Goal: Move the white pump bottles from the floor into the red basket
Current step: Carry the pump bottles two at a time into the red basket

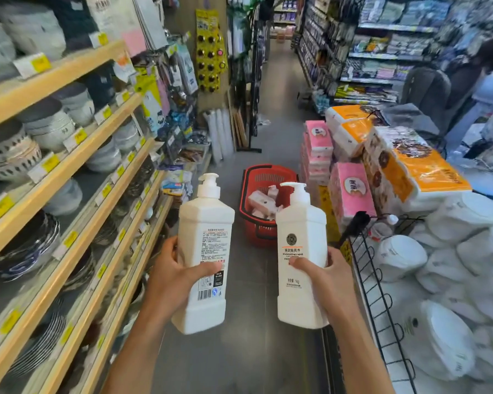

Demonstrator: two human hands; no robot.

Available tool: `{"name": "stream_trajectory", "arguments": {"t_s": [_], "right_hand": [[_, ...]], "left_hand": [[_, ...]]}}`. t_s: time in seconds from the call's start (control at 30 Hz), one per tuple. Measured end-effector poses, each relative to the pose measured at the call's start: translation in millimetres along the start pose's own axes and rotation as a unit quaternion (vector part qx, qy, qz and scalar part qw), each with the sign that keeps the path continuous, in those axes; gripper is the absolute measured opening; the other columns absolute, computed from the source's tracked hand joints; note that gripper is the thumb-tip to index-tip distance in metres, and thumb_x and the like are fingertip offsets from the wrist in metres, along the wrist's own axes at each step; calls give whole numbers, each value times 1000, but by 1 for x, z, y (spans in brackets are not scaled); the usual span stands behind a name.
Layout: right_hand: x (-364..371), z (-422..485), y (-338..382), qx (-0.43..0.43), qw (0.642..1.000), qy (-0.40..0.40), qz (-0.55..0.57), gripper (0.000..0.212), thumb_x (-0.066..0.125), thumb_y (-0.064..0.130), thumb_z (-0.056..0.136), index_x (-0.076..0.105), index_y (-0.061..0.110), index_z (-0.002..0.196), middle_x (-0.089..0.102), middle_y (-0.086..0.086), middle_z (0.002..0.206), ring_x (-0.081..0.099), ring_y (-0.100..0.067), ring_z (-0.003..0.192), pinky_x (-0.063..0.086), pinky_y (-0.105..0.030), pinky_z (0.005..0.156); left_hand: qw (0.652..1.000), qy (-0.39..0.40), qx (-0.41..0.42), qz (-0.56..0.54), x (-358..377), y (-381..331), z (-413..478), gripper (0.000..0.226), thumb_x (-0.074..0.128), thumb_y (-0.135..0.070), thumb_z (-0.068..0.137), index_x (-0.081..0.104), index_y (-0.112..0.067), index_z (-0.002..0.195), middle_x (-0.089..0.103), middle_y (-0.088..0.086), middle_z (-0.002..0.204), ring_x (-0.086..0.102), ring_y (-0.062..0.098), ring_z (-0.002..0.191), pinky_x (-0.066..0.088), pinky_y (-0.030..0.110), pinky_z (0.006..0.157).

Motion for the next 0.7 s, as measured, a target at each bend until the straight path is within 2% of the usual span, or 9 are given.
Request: {"name": "stream_trajectory", "arguments": {"t_s": [0.1,0.17,0.33,0.4,0.47,0.53,0.6,0.7], "right_hand": [[12,19,3,2,1000,9,-5,56,89,35,70,56,29,114,71,8,104,72,-16,90,61,-48,81],[21,32,7,4,1000,12,-11,56,88,40,66,55,32,111,71,10,102,73,-15,88,61,-48,80],[45,65,17,14,1000,-1,-15,44,88,32,73,54,33,100,71,10,100,72,-15,87,61,-44,79],[52,75,20,18,1000,-9,-19,43,87,31,74,52,34,98,70,10,99,71,-14,87,60,-43,78],[65,91,30,19,999,-22,-34,43,88,32,74,51,36,97,69,11,99,71,-14,87,60,-44,78],[78,106,47,12,998,-37,-40,45,88,33,74,50,36,98,68,12,100,70,-14,88,59,-42,77],[88,120,62,-5,998,-49,-39,48,89,32,74,51,35,105,67,13,102,68,-11,90,57,-36,74],[98,136,78,-22,997,-68,-23,55,89,28,75,52,28,116,66,15,103,67,-7,90,52,-28,68]], "left_hand": [[1000,-11,-7,-15,-2,-4,20,78,96,-24,52,56,-26,118,74,-8,104,73,11,88,57,41,77],[1000,-12,-5,-23,-4,-11,35,81,92,-30,46,56,-28,120,74,-10,102,73,7,86,56,35,72],[1000,-2,-13,-22,-7,-15,92,88,91,-34,44,55,-26,123,75,-8,105,74,13,89,58,45,82],[1000,11,-10,-2,-5,-18,112,85,94,-35,47,55,-28,122,75,-10,102,74,12,88,57,43,80],[1000,25,-10,-14,-6,-22,139,77,96,-25,51,56,-25,118,75,-10,98,73,12,87,56,38,74],[999,36,-5,-24,-8,-31,167,78,94,-23,49,56,-22,117,74,-8,98,73,11,85,56,36,73],[999,44,-1,-28,-6,-39,191,79,93,-25,48,56,-21,118,74,-6,101,73,12,86,58,39,76],[998,48,5,-30,-7,-47,219,80,92,-30,47,57,-20,118,75,-5,103,74,11,87,58,40,78]]}}
Point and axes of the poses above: each hand's wrist, its own z-axis towards the middle knuckle, its own x-axis out of the palm, y = z × x, the point moved 10 cm from there along z, towards the middle knuckle
